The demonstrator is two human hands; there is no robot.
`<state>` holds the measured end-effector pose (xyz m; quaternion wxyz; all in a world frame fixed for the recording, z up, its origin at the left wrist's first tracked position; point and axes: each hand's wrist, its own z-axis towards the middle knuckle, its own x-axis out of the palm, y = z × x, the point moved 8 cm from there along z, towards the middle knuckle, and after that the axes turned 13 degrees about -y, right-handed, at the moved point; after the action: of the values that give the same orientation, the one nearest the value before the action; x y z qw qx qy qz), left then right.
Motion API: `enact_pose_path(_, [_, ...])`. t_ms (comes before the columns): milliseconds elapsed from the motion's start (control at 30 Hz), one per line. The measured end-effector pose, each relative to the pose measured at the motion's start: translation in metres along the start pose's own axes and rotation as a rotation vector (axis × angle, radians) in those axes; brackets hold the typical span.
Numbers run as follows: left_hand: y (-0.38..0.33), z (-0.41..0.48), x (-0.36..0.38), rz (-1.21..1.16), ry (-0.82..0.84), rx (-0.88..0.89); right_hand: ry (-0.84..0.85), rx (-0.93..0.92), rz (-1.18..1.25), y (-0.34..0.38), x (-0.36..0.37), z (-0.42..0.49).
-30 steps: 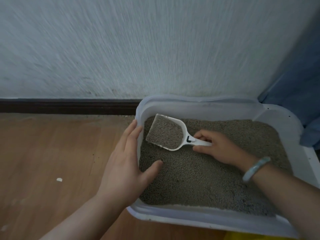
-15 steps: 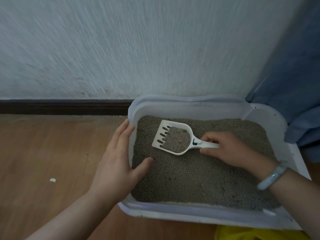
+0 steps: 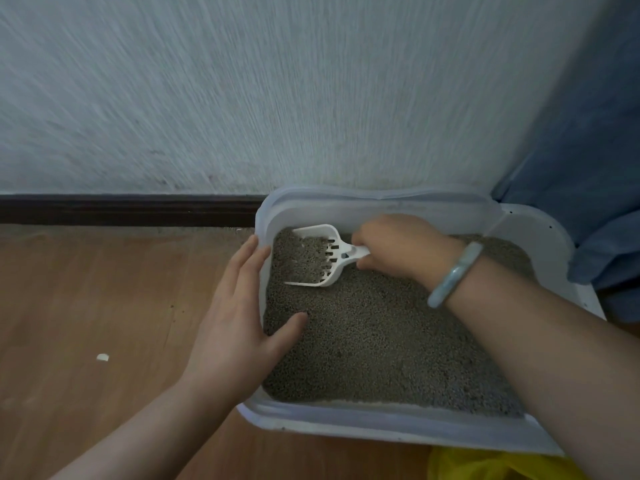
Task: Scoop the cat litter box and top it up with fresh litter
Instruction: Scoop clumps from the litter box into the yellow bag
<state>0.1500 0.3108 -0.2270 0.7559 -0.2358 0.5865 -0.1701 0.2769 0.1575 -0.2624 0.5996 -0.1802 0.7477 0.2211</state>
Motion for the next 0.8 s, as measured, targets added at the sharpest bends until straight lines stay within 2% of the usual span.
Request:
enact_pose_path(100, [-0.001,-0.001,-0.001,-0.001,0.000,0.009,-0.030,-0.005,0.163,-0.006,0.017,-0.017])
enact_pose_path(300, [-0.002,0.000,0.000,0.028,0.012,0.017,-0.046,0.115,0.547,-0.009,0.060,-0.041])
enact_pose_path(533, [-0.003,-0.001,-0.004,0.040,0.011,0.008,-0.144,0.131,0.574,-0.022,0.040,-0.043])
enact_pose_path(800, [-0.005,-0.001,-0.007,0.030,-0.019,0.016,-0.156,0.205,0.590,-0.043,0.027,-0.079])
